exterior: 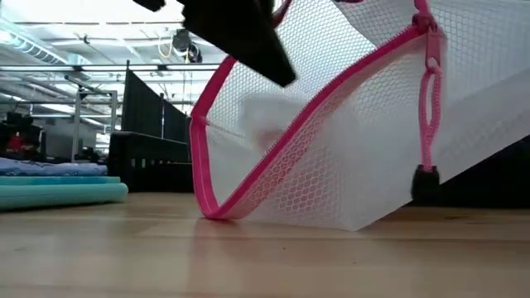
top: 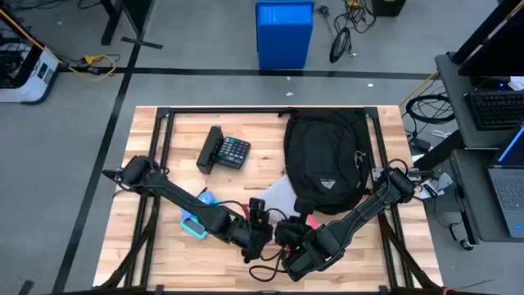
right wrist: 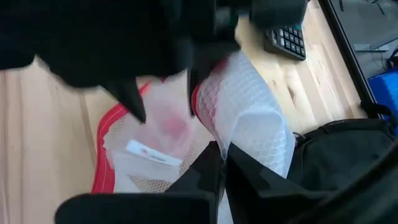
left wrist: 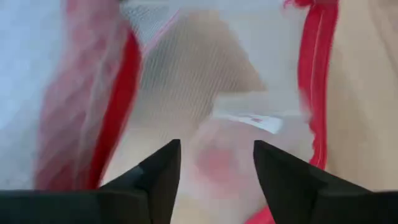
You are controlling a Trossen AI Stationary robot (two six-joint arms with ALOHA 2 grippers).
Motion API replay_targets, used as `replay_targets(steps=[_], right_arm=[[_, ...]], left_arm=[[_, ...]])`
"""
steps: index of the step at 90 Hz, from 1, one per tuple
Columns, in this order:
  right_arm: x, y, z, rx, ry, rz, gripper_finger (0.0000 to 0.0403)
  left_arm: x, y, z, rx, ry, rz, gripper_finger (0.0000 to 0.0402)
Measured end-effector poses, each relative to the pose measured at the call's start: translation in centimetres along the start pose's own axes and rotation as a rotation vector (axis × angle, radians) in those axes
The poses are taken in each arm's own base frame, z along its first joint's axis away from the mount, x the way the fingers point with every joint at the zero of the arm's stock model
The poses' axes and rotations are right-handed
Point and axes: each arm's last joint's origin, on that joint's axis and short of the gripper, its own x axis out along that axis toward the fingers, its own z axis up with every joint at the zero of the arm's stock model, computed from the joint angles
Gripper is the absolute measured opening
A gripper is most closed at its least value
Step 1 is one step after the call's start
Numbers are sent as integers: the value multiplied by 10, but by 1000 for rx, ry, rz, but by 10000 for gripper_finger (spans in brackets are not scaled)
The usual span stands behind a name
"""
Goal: Unpack backpack
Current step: Put the pink earphones into the white zip bag
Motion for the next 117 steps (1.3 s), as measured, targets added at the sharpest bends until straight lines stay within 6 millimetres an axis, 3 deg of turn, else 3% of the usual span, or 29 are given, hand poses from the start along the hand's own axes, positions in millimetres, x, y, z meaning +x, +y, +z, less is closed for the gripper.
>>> replay_targets(steps=[16,31,37,65,92,117], right_arm=[[1,-1,1,2,-2,-5,0],[1,-1,1,8,1,-3,0],[1,-1,0,7,1,-2,0],[0,0,1,6,-1,2,0],[0,0,1,11,-5,5,0],[1,0,1,6,-5,4,0]], left_arm=[[-3,6,1,-13,-14,214,196],[1,12,-3,-69,38,138,196],[-7,10,-4,-99,43,117,196],[-38,-31,-18,-39,99,-36,151],[9,-45,-26,8,126,-40,53],[60,-33,-29,31,129,-35,2]])
